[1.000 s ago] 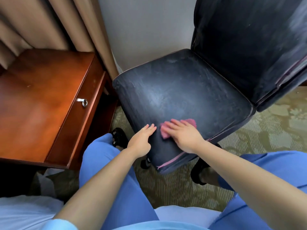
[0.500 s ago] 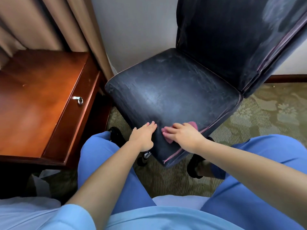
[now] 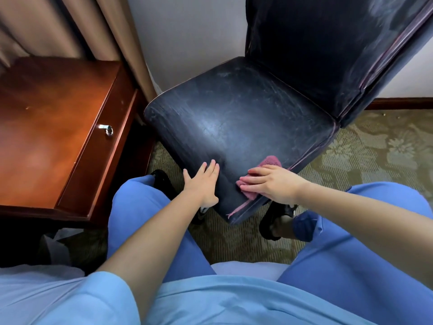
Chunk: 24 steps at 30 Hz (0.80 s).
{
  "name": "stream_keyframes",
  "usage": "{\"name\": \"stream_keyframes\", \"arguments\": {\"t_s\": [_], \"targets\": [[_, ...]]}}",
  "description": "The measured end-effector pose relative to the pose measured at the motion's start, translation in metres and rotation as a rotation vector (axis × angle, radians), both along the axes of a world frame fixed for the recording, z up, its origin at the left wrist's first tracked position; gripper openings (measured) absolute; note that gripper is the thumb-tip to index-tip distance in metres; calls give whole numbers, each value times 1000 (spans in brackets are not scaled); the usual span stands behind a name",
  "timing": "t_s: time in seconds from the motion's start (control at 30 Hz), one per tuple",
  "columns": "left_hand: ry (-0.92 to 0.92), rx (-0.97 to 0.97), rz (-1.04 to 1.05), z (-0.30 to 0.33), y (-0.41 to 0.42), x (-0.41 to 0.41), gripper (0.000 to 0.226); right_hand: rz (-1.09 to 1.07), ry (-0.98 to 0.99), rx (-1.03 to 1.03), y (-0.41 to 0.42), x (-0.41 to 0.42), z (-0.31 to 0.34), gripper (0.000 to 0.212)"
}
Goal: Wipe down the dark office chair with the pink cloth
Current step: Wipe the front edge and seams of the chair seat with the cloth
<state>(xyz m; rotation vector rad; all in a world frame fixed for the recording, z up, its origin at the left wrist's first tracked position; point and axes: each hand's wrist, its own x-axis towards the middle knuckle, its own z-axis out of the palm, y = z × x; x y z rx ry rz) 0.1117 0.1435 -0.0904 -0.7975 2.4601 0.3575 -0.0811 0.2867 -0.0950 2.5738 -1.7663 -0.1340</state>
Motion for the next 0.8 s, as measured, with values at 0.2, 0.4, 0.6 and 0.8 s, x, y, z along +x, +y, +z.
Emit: {"name": "stream_keyframes", "arguments": {"t_s": [0.2,0.4,0.6,0.8], "targets": [[87,152,119,2,-1,-3,90,114,-91,-20,-3,43,-15,33],[94,192,133,2,-6,-3,77,152,-136,-47,-8,11,1,22],[147,183,177,-3,0,-5,73,123,-268,-57,-3,52,-21,18],[156,163,178,-7,-3,-2,67,291,-234,-27,-11,48,-18,14]]}}
